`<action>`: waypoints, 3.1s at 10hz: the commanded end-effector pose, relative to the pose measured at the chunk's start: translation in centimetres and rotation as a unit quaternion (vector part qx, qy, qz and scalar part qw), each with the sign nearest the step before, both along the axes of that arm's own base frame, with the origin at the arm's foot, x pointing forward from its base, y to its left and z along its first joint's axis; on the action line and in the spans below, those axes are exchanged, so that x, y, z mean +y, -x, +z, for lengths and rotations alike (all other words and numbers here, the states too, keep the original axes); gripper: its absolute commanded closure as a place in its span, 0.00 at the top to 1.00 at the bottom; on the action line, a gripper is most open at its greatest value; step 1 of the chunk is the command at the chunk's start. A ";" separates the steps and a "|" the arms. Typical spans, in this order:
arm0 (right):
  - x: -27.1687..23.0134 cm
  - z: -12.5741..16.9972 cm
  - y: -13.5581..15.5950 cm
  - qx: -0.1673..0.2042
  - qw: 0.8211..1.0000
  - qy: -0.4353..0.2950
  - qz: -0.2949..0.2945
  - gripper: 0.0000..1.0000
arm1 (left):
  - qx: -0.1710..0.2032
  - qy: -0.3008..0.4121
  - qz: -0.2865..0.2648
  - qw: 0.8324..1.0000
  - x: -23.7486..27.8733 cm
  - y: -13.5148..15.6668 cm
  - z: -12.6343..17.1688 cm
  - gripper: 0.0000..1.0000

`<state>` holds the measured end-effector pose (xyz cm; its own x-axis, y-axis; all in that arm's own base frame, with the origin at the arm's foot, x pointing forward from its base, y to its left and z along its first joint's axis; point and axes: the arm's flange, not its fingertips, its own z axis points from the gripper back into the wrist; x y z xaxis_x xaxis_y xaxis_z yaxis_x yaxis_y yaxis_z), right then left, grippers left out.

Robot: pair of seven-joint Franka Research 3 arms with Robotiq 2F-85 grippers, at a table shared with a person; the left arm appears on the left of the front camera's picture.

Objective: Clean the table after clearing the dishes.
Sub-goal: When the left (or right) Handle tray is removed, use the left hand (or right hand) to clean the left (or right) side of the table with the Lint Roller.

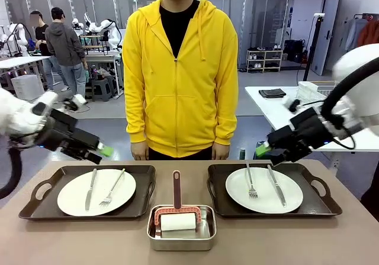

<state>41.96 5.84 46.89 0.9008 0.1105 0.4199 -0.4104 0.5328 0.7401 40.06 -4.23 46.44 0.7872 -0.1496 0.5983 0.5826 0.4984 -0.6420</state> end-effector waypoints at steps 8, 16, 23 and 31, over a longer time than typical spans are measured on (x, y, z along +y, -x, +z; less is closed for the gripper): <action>-27.1 -0.2 10.7 -0.005 0.924 -0.249 -0.291 1.00 | -0.001 0.153 0.258 0.954 24.1 11.9 -1.2 1.00; -28.8 -0.8 10.8 -0.001 0.932 -0.238 -0.274 1.00 | -0.008 0.163 0.232 0.959 25.8 11.3 -1.7 1.00; -28.8 -0.8 10.8 -0.001 0.932 -0.238 -0.274 1.00 | -0.008 0.163 0.232 0.959 25.8 11.3 -1.7 1.00; -28.8 -0.8 10.8 -0.001 0.932 -0.238 -0.274 1.00 | -0.008 0.163 0.232 0.959 25.8 11.3 -1.7 1.00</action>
